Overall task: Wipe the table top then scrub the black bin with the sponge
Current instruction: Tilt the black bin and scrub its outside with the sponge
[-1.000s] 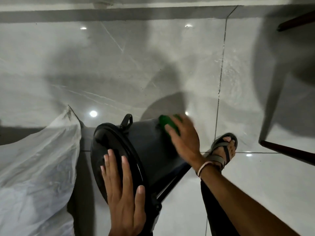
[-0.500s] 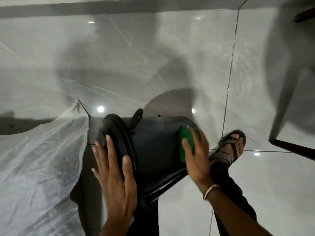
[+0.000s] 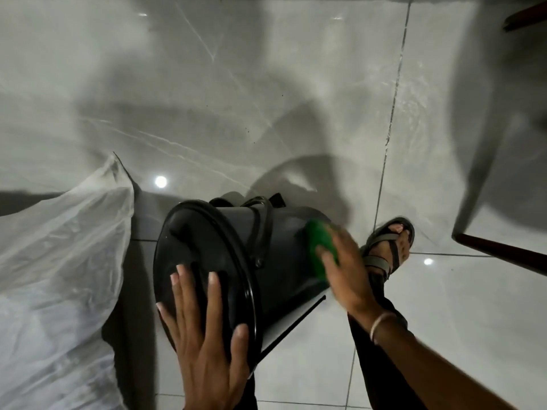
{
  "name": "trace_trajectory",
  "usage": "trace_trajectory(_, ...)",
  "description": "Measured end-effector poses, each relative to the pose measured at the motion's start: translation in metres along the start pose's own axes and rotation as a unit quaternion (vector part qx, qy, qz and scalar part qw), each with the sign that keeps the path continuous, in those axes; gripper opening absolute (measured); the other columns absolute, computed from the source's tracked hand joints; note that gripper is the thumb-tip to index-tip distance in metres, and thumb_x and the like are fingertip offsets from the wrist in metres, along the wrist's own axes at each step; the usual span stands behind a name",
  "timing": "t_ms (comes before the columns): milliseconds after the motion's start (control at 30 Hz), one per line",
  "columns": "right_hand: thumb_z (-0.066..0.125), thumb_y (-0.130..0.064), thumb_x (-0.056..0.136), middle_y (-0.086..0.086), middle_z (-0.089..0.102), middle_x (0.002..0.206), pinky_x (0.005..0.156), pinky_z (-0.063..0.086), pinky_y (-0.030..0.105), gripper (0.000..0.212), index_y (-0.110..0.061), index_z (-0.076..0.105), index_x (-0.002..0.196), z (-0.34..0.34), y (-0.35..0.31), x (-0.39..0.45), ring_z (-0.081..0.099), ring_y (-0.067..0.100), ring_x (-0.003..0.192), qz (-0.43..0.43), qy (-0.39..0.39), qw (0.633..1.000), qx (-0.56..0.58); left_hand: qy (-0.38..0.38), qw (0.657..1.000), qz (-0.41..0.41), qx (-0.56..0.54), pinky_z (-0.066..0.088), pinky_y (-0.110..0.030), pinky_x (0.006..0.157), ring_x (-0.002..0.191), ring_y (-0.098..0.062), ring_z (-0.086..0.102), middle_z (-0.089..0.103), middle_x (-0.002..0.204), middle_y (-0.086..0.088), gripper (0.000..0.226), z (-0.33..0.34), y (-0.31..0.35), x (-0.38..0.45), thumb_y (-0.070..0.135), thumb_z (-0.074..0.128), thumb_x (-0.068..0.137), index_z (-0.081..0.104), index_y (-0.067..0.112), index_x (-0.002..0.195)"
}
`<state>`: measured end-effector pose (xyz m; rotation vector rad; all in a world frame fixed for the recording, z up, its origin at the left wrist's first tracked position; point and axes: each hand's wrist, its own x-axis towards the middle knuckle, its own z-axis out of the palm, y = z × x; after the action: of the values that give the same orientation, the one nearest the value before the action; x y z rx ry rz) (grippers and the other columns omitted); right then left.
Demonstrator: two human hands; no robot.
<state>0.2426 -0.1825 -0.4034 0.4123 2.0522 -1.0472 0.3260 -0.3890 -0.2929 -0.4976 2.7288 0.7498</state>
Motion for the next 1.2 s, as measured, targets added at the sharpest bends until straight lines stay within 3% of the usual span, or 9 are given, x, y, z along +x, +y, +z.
trace_trajectory(100, 0.052, -0.045, 0.093, 0.012, 0.066, 0.131, 0.103, 0.044, 0.041, 0.048, -0.016, 0.066, 0.128, -0.006, 0.001, 0.069, 0.059, 0.037, 0.126, 0.065, -0.021, 0.998, 0.008, -0.004, 0.998, 0.044, 0.042, 0.002, -0.069, 0.128, 0.166, -0.034, 0.001, 0.011, 0.171, -0.032, 0.067, 0.007, 0.001, -0.015, 0.061, 0.021, 0.108, 0.01, 0.034, 0.168)
trace_trajectory(300, 0.046, -0.052, 0.093, -0.007, 0.032, 0.17, 0.129, 0.01, 0.046, 0.056, -0.046, 0.045, 0.149, 0.015, -0.058, 0.037, 0.016, 0.016, 0.161, -0.119, -0.093, 0.988, -0.018, 0.02, 0.998, 0.001, 0.055, 0.006, -0.085, 0.119, 0.165, -0.041, -0.001, -0.002, 0.176, -0.022, 0.069, 0.002, -0.013, -0.015, 0.062, 0.02, 0.107, 0.008, 0.034, 0.168)
trace_trajectory(433, 0.047, -0.047, 0.093, -0.018, 0.021, 0.172, 0.128, 0.009, 0.039, 0.058, -0.051, 0.039, 0.151, 0.008, -0.034, -0.037, 0.005, 0.006, 0.162, -0.147, -0.069, 0.986, 0.039, 0.002, 0.999, 0.021, 0.047, 0.006, -0.086, 0.118, 0.164, -0.045, 0.001, -0.002, 0.176, -0.023, 0.069, 0.0, -0.015, -0.012, 0.062, 0.022, 0.107, 0.009, 0.036, 0.168)
trace_trajectory(533, 0.047, -0.042, 0.096, -0.009, 0.038, 0.164, 0.125, 0.02, 0.037, 0.05, -0.047, 0.047, 0.146, -0.002, -0.011, -0.002, 0.026, 0.016, 0.157, -0.056, -0.039, 0.997, 0.021, -0.002, 0.995, 0.069, 0.068, 0.006, -0.084, 0.12, 0.165, -0.042, 0.001, -0.003, 0.177, -0.018, 0.069, 0.004, -0.011, -0.019, 0.062, 0.023, 0.107, 0.01, 0.035, 0.168)
trace_trajectory(667, 0.043, -0.05, 0.093, 0.007, 0.069, 0.116, 0.091, 0.047, 0.041, 0.033, -0.031, 0.07, 0.098, -0.007, -0.026, 0.092, 0.063, 0.033, 0.108, 0.088, -0.124, 0.987, -0.042, 0.003, 0.989, 0.112, 0.095, 0.006, -0.08, 0.121, 0.165, -0.04, 0.004, 0.0, 0.178, -0.015, 0.069, 0.012, -0.009, -0.03, 0.063, 0.024, 0.106, 0.013, 0.036, 0.168)
trace_trajectory(767, 0.035, -0.065, 0.077, 0.006, 0.073, 0.126, 0.101, 0.05, 0.045, 0.043, -0.039, 0.067, 0.088, 0.006, -0.049, 0.111, 0.064, 0.033, 0.112, 0.054, -0.183, 0.978, -0.084, 0.017, 0.99, 0.103, 0.092, 0.004, -0.078, 0.123, 0.165, -0.038, 0.003, -0.001, 0.178, -0.014, 0.069, 0.014, -0.008, -0.031, 0.064, 0.024, 0.105, 0.012, 0.037, 0.168)
trace_trajectory(900, 0.05, -0.046, 0.095, 0.002, 0.063, 0.146, 0.118, 0.039, 0.049, 0.044, -0.03, 0.068, 0.132, 0.007, -0.049, 0.064, 0.054, 0.023, 0.135, -0.021, -0.106, 0.993, 0.044, 0.011, 0.992, 0.091, 0.086, -0.002, -0.074, 0.125, 0.165, -0.039, -0.002, -0.005, 0.178, -0.013, 0.068, 0.011, -0.004, -0.026, 0.063, 0.024, 0.106, 0.011, 0.038, 0.168)
trace_trajectory(1033, 0.049, -0.043, 0.084, -0.012, 0.042, 0.163, 0.127, 0.027, 0.05, 0.053, -0.057, 0.055, 0.136, 0.012, -0.019, -0.022, 0.029, 0.013, 0.156, -0.019, -0.003, 0.981, 0.194, -0.005, 0.988, 0.112, 0.108, 0.002, -0.079, 0.122, 0.165, -0.042, -0.001, -0.005, 0.178, -0.016, 0.069, 0.013, -0.002, -0.027, 0.064, 0.024, 0.105, 0.012, 0.038, 0.168)
trace_trajectory(1200, 0.052, -0.025, 0.099, 0.004, 0.066, 0.121, 0.1, 0.045, 0.04, 0.019, -0.026, 0.068, 0.109, -0.001, -0.006, 0.036, 0.06, 0.026, 0.117, 0.073, 0.021, 0.987, 0.141, -0.012, 0.982, 0.139, 0.128, 0.0, -0.079, 0.121, 0.166, -0.038, -0.002, -0.003, 0.179, -0.013, 0.07, 0.013, -0.003, -0.024, 0.066, 0.023, 0.105, 0.012, 0.038, 0.168)
